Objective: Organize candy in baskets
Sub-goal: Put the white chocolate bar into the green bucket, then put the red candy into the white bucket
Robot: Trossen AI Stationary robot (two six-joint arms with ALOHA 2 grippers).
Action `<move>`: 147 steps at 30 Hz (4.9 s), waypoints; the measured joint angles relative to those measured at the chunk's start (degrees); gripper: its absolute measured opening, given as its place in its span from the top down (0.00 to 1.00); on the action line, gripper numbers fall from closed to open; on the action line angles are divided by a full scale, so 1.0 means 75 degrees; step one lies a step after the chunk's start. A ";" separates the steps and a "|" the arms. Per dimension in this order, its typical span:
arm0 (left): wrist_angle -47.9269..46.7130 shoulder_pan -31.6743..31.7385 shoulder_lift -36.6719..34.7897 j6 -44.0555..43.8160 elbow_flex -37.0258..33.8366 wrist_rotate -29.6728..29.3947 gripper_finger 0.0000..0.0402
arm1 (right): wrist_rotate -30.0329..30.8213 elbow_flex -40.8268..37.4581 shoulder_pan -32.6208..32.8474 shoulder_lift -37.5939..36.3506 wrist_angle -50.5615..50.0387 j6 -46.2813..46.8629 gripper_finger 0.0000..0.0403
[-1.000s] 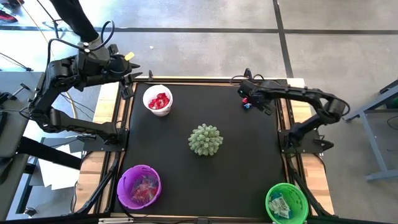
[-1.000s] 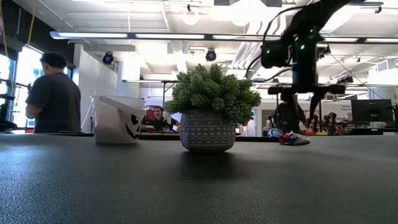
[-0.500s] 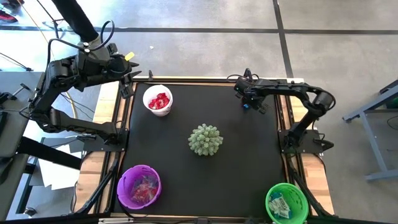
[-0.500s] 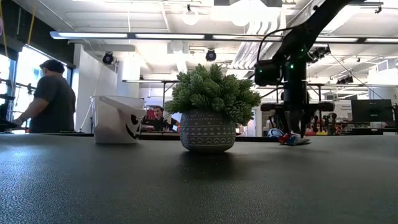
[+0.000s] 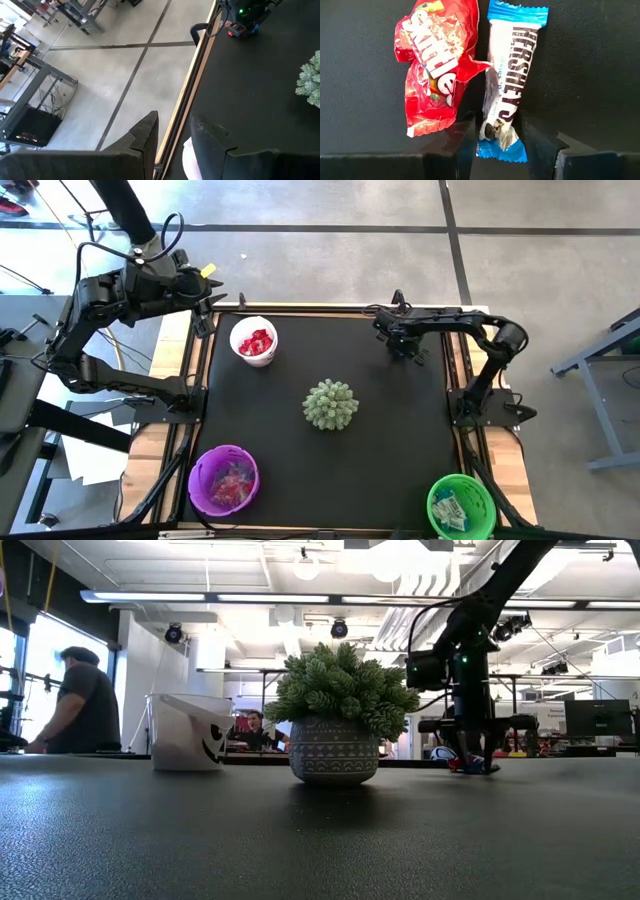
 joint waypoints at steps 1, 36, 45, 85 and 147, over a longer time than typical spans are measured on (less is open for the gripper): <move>0.0000 -0.0001 0.0000 0.0000 0.0000 -0.0002 0.75 | -0.0008 0.0000 0.0000 0.0000 -0.0002 -0.0001 0.66; -0.0311 -0.0001 -0.0012 -0.0425 0.0000 -0.0006 0.75 | 0.0131 0.3421 0.2656 -0.0685 -0.2735 -0.2057 0.95; -0.0440 0.0000 -0.0015 -0.0417 0.0000 -0.0019 0.75 | -0.0065 0.6234 0.5206 -0.0877 -0.5382 -0.0535 0.95; -0.0060 -0.0005 -0.0009 -0.4389 0.0000 0.0371 0.75 | -0.3883 0.6487 1.3616 -0.0318 -0.4831 0.6170 0.79; 0.0000 -0.0352 -0.0387 -0.1555 0.0000 0.0488 0.75 | 0.0581 0.3512 0.0745 -0.1935 -0.3332 -0.4467 0.70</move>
